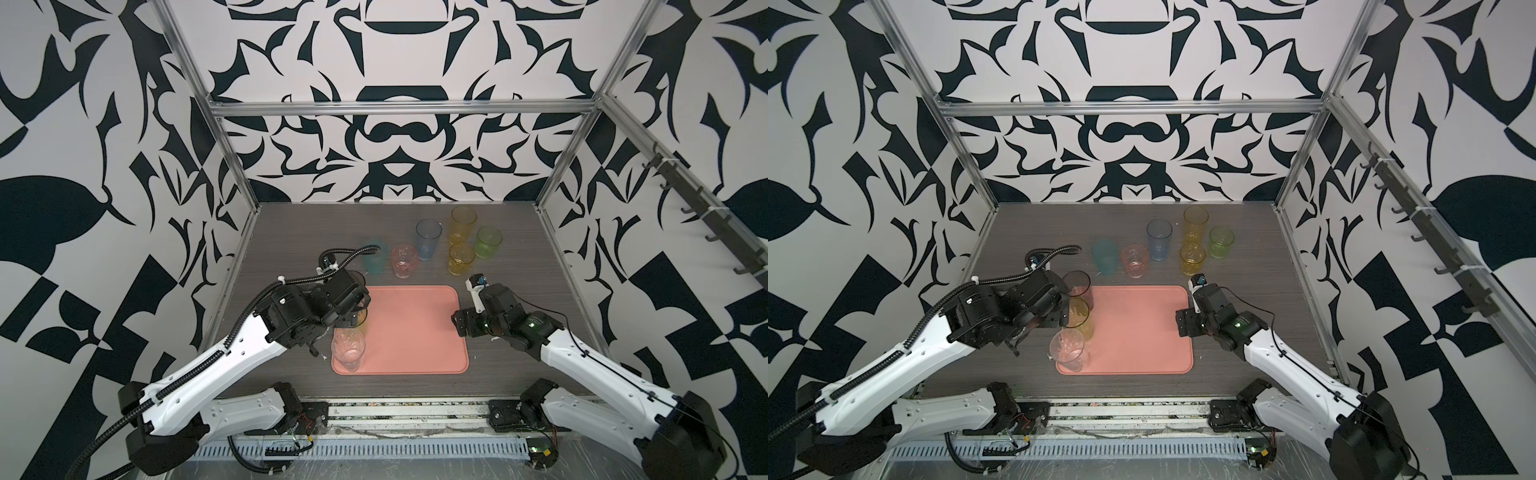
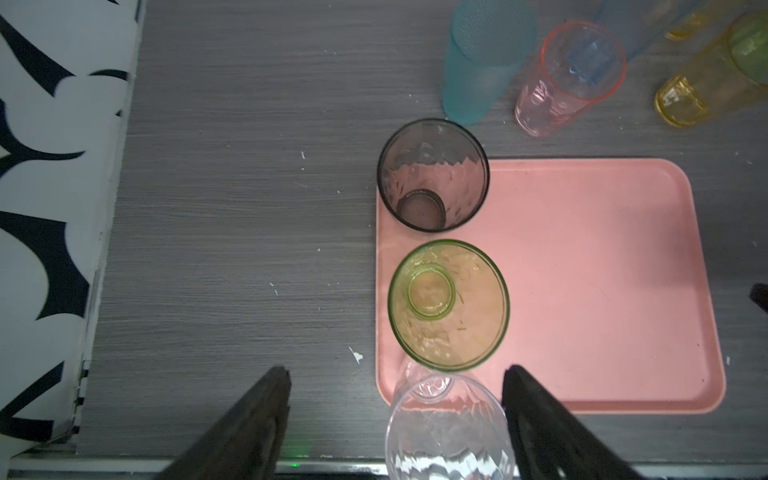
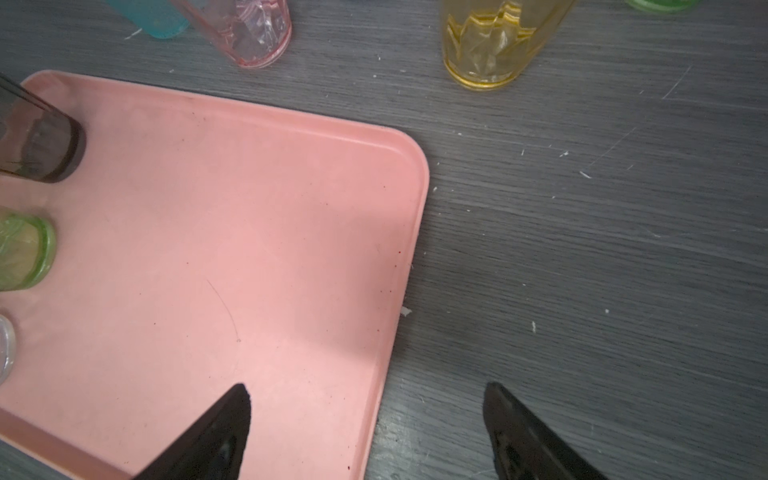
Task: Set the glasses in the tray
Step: 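Lower the clear cup onto the tray and open the left gripper, then raise the left gripper away while the right gripper reaches toward the cup cluster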
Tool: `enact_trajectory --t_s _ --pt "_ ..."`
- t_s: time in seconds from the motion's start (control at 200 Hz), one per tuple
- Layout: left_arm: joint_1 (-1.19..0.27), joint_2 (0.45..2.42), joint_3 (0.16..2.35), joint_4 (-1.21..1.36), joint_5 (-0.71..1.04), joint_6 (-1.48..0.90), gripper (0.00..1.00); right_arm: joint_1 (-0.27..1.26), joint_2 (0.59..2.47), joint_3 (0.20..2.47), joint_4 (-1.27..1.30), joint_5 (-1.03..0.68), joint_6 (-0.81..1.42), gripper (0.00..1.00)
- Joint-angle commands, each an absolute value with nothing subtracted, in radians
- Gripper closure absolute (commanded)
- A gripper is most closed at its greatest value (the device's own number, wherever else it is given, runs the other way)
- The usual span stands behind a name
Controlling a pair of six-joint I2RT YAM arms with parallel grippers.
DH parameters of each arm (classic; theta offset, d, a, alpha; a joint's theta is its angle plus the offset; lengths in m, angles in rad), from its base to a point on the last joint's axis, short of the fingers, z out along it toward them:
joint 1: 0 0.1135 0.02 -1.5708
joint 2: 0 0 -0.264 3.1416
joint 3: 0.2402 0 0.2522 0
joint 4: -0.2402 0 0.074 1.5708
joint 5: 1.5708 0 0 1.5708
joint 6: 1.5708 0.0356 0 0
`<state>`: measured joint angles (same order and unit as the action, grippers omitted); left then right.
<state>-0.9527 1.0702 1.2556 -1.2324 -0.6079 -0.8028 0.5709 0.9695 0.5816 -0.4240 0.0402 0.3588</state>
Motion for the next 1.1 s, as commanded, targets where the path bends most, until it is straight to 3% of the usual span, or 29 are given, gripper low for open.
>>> enact_trajectory --t_s 0.0,0.13,0.425,0.77,0.985,1.095 --pt "-0.919 1.035 1.250 -1.222 -0.686 -0.765 0.08 0.569 0.950 0.585 -0.409 0.045 0.354 0.09" --pt "-0.848 0.984 1.212 -1.148 -0.695 -0.709 0.00 0.568 0.960 0.587 -0.411 0.058 0.354 0.09" --pt "-0.642 0.936 1.148 -1.036 -0.663 -0.592 0.00 0.568 0.987 0.597 -0.412 0.063 0.351 0.09" --pt "-0.445 1.032 1.114 -0.874 -0.559 -0.496 0.01 0.569 0.992 0.623 -0.432 0.019 0.346 0.09" --pt "-0.376 1.118 1.176 -0.857 -0.628 -0.400 0.01 0.569 0.986 0.668 -0.440 0.025 0.348 0.09" --pt "-0.300 1.128 1.177 -0.821 -0.579 -0.357 0.01 0.568 1.015 0.732 -0.448 0.049 0.338 0.09"
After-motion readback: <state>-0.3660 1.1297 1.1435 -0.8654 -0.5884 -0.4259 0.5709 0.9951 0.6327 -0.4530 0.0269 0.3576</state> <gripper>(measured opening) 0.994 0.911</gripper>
